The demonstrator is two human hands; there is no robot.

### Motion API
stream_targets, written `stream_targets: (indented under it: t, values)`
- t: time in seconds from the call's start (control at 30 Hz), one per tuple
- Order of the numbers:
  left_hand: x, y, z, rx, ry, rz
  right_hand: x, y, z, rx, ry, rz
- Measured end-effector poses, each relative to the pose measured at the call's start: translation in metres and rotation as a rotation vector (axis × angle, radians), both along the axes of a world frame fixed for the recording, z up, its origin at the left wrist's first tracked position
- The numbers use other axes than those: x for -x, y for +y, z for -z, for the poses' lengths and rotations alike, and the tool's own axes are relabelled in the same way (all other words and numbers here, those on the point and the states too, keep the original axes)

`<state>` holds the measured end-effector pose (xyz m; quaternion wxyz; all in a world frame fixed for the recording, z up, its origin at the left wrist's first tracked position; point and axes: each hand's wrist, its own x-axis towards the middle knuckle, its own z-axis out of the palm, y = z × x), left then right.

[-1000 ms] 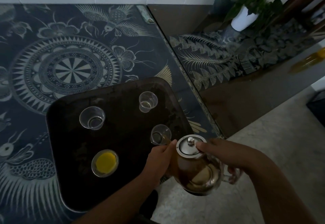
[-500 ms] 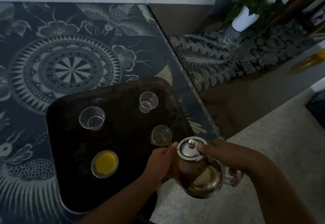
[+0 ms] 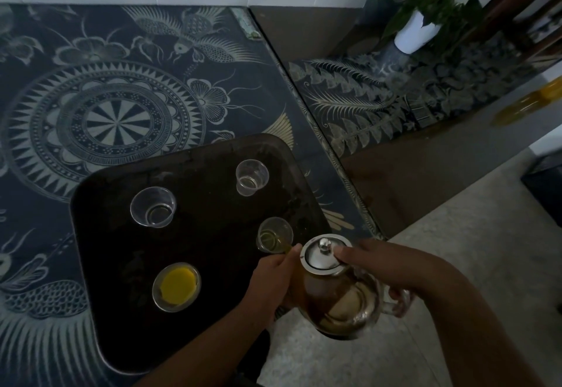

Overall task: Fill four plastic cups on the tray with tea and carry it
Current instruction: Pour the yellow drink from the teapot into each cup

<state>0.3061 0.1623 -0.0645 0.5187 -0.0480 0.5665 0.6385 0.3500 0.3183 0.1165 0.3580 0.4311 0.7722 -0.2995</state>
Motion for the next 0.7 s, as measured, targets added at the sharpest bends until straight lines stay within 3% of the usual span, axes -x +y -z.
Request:
stream_targets:
  t: [0.7]
  values:
    - [-0.0015, 0.0004, -0.0062, 0.035, 0.000, -0.013, 0.0013, -0.0039, -0.0079, 0.025, -0.012, -0.005]
